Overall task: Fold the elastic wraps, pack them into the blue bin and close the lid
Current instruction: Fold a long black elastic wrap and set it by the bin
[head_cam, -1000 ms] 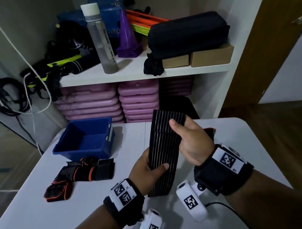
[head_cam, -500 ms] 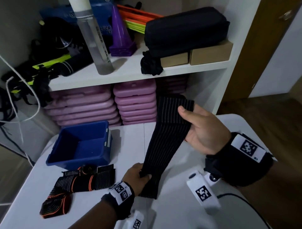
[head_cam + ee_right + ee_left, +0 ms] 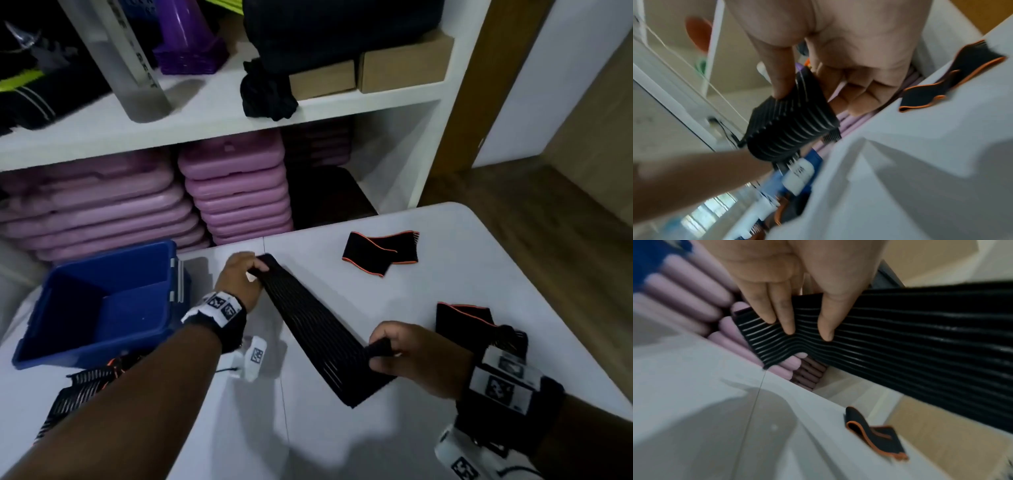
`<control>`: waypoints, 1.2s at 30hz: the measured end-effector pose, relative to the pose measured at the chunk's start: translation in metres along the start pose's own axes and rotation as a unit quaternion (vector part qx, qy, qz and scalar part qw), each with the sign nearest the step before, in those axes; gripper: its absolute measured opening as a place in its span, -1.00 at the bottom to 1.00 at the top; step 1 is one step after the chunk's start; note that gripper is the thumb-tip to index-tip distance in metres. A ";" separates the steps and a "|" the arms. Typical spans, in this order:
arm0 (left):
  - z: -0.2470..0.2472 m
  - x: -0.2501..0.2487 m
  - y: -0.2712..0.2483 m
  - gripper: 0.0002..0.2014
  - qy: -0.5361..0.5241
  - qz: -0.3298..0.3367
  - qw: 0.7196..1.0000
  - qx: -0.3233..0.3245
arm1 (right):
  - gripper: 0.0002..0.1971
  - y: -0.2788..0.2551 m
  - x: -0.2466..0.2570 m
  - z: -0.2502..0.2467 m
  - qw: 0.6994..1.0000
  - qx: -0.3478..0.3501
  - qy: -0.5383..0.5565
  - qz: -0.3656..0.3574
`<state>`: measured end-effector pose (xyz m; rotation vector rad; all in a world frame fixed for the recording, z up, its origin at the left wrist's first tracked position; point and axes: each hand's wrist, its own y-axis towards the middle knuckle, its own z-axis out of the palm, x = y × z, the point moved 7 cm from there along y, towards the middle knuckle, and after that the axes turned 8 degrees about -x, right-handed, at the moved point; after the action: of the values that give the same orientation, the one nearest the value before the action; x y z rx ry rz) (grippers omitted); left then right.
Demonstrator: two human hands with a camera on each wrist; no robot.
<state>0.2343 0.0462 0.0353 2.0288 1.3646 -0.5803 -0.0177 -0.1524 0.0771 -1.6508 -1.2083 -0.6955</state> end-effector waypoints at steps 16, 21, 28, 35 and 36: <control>0.072 0.073 0.012 -0.45 0.309 0.029 0.891 0.331 | -0.70 0.043 -0.118 0.077 0.985 0.021 -0.174 0.011; 0.062 0.063 -0.007 -0.40 0.342 0.007 0.885 0.316 | -0.65 0.044 -0.126 0.082 0.979 0.045 -0.194 0.030; 0.069 -0.001 -0.105 -0.57 0.253 0.040 0.900 0.354 | -0.64 0.034 -0.127 0.080 0.961 0.105 -0.254 0.015; 0.086 -0.059 -0.216 -0.54 0.141 0.064 0.913 0.377 | -0.77 0.037 -0.119 0.084 0.952 0.121 -0.278 -0.049; 0.086 -0.063 -0.225 -0.49 0.139 0.070 0.918 0.365 | -0.80 0.038 -0.118 0.083 0.952 0.121 -0.277 -0.050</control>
<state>0.0007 0.0062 -0.0399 2.8740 1.2463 -0.8519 -0.0311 -0.1258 -0.0695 -1.6310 -1.7076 -0.1200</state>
